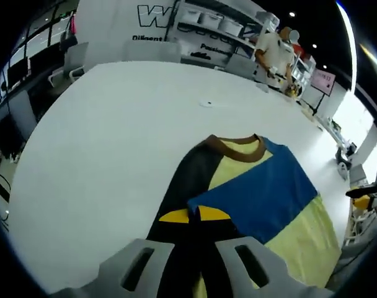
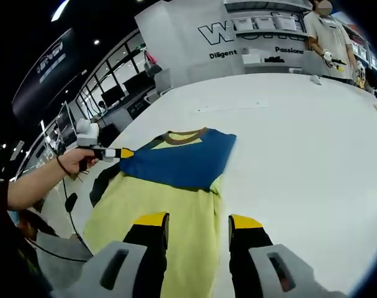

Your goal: Fold the garment on the visible template until the final outline fits inside the template.

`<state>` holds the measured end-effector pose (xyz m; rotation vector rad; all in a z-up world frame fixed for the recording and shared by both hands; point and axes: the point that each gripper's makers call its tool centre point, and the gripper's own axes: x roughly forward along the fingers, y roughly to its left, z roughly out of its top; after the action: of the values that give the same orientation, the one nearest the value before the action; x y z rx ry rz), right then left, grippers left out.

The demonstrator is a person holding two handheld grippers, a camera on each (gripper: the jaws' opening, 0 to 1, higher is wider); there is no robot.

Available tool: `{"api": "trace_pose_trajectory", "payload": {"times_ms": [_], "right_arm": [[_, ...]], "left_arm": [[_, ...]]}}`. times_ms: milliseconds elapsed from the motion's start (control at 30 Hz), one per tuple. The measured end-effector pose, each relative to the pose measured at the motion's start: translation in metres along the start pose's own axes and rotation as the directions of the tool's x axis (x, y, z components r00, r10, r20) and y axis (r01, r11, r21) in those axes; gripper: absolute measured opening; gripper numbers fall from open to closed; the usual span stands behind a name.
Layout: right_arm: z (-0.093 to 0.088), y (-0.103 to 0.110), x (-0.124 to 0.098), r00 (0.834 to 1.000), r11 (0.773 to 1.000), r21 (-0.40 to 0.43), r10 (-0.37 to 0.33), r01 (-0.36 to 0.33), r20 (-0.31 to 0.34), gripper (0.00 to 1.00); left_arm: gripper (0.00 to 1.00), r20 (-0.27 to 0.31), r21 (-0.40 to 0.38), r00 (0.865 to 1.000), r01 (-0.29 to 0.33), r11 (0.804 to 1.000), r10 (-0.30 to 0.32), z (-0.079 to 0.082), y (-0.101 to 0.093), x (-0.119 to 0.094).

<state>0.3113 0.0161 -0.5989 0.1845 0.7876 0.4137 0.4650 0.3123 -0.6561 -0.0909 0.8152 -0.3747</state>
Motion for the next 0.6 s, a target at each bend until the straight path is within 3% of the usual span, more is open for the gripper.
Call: {"api": "trace_pose_trajectory", "payload": {"times_ms": [100, 600], "right_arm": [[-0.001, 0.001, 0.0, 1.0, 1.0, -0.001, 0.001, -0.001, -0.004, 0.34], [-0.002, 0.002, 0.001, 1.0, 1.0, -0.001, 0.005, -0.005, -0.011, 0.33]], "left_arm": [[0.0, -0.008, 0.042, 1.0, -0.011, 0.999, 0.011, -0.002, 0.003, 0.001], [0.02, -0.016, 0.093, 0.998, -0.064, 0.994, 0.065, -0.007, 0.024, -0.006]]}}
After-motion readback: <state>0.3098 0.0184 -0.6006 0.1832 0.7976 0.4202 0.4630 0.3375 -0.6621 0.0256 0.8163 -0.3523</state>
